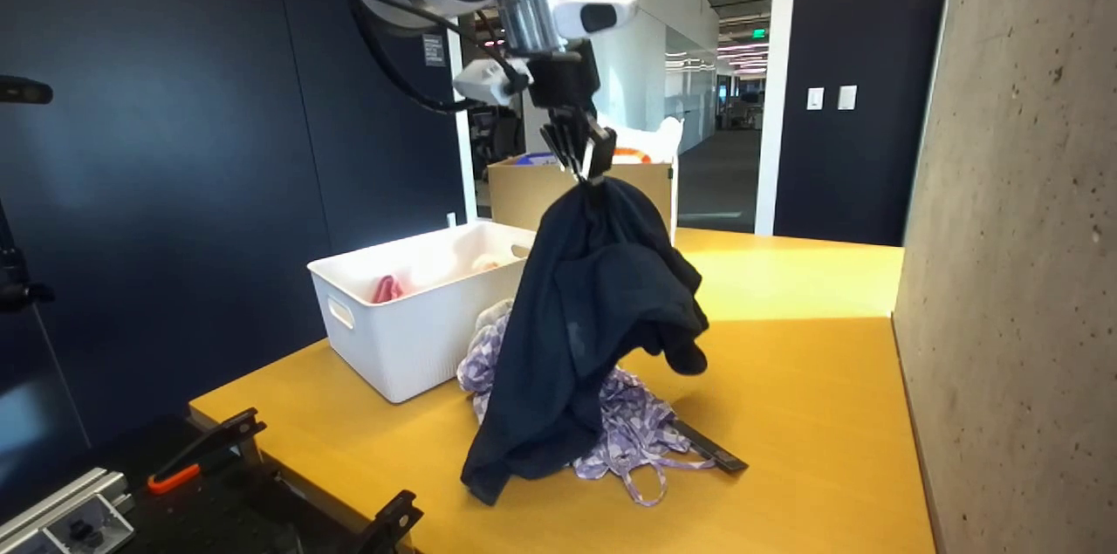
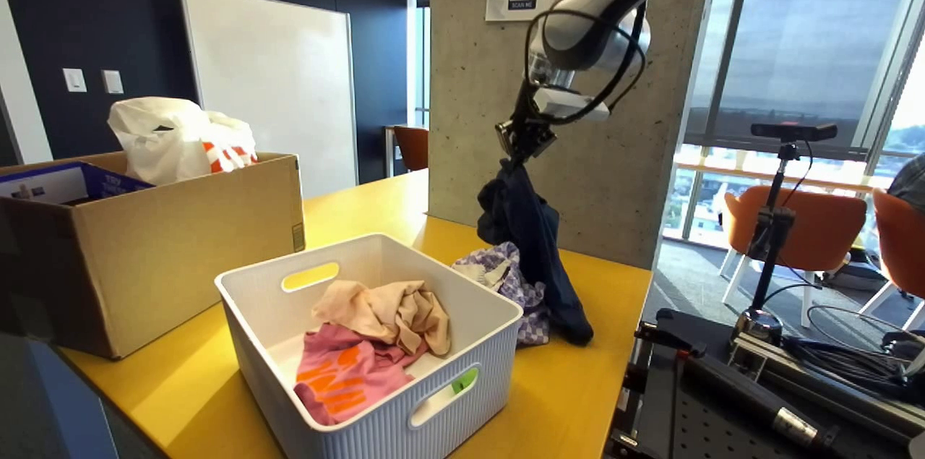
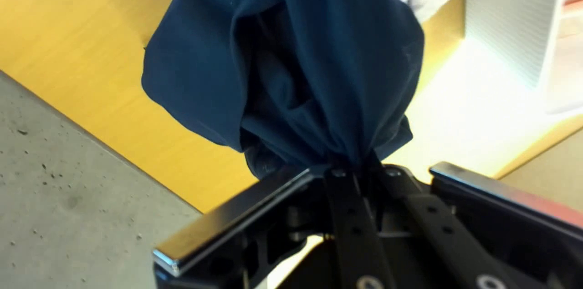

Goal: Move the basket to the right, then remove the purple and blue shirts and the towel from the basket

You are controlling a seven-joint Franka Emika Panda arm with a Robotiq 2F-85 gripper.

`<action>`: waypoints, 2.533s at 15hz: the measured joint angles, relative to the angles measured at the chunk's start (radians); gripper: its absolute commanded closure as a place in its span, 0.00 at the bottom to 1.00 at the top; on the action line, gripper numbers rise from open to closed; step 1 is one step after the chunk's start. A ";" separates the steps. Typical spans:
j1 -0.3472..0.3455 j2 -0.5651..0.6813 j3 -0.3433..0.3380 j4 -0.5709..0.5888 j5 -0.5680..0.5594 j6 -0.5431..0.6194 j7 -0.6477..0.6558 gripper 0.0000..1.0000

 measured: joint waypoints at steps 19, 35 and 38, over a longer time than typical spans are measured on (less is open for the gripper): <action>-0.160 0.156 -0.076 0.548 -0.054 -0.491 0.040 0.38; 0.039 0.083 -0.007 0.285 -0.088 -0.572 0.229 0.00; 0.049 0.003 0.019 0.112 -0.089 -0.488 0.249 0.00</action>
